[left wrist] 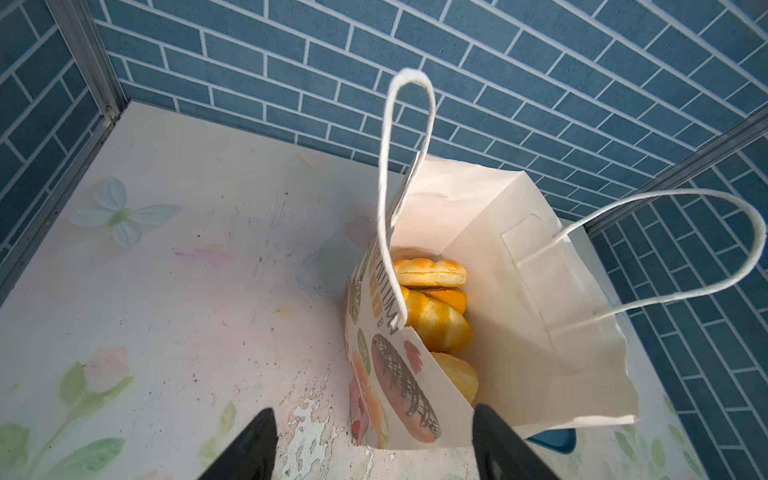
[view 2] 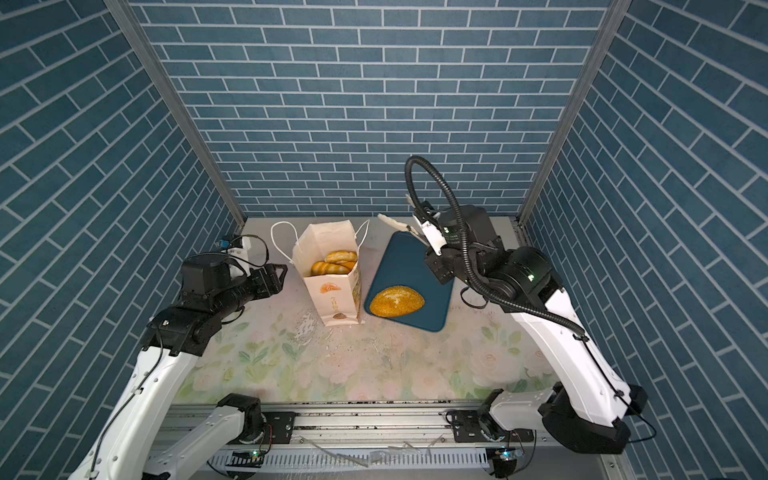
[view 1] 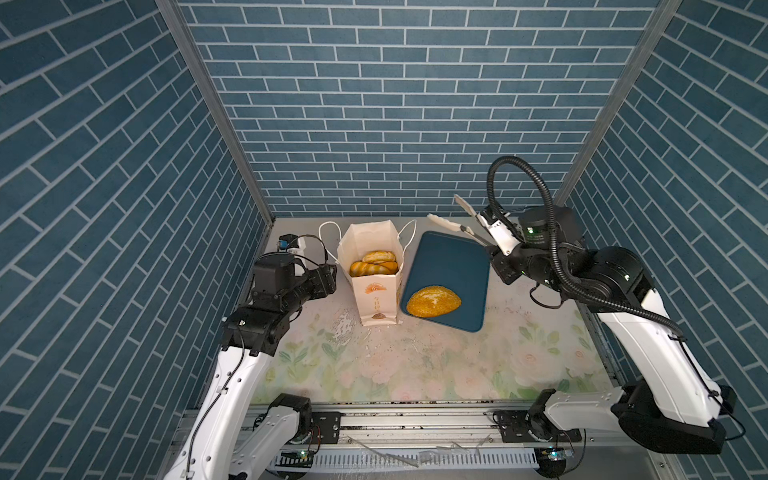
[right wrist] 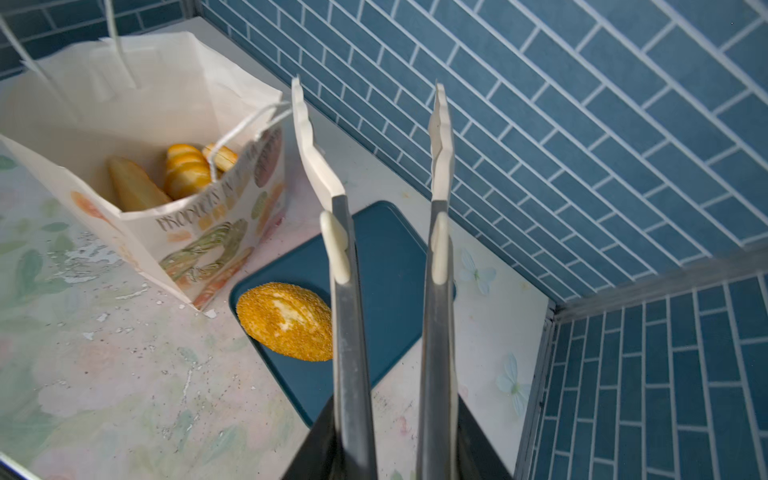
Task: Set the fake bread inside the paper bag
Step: 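Move the open right tongs back over the tray to the sesame loaf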
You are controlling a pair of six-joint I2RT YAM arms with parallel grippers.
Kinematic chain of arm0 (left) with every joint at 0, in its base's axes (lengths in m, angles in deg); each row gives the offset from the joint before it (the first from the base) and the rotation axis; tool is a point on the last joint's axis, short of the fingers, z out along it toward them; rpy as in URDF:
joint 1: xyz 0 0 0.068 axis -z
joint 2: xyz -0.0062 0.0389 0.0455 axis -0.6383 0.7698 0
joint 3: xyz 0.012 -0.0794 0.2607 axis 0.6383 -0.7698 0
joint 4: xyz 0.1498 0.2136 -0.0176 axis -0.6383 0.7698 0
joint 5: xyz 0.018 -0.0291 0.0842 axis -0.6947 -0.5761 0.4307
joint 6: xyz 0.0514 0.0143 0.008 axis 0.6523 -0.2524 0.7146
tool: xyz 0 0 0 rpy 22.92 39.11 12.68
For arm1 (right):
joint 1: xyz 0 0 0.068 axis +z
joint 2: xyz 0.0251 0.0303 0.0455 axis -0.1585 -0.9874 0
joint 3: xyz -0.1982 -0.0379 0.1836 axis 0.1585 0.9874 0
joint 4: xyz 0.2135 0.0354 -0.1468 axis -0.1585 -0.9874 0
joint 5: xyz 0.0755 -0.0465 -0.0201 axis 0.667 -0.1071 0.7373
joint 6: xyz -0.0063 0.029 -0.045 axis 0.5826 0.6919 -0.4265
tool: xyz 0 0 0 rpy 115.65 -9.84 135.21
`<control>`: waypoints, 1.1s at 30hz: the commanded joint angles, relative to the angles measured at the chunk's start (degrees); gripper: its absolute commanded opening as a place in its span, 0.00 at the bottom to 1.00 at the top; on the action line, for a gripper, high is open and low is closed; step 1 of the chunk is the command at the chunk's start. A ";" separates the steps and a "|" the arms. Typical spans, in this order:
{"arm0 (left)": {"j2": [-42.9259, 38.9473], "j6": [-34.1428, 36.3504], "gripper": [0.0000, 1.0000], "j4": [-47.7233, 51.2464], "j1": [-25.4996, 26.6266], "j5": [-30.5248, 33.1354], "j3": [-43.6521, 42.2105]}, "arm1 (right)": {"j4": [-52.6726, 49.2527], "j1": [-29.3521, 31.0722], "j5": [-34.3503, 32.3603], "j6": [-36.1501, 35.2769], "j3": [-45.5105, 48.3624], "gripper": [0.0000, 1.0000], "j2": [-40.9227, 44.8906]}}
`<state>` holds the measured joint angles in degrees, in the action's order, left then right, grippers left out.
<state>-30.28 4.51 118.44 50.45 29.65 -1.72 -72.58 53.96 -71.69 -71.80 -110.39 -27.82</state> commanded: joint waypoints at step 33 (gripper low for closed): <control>4.33 6.76 0.76 1.17 0.02 6.45 4.28 | -2.46 -0.28 10.42 0.88 25.02 0.40 -7.11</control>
<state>-25.76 10.17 119.36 50.45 35.18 2.14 -75.79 53.48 -61.53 -68.61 -85.73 -34.69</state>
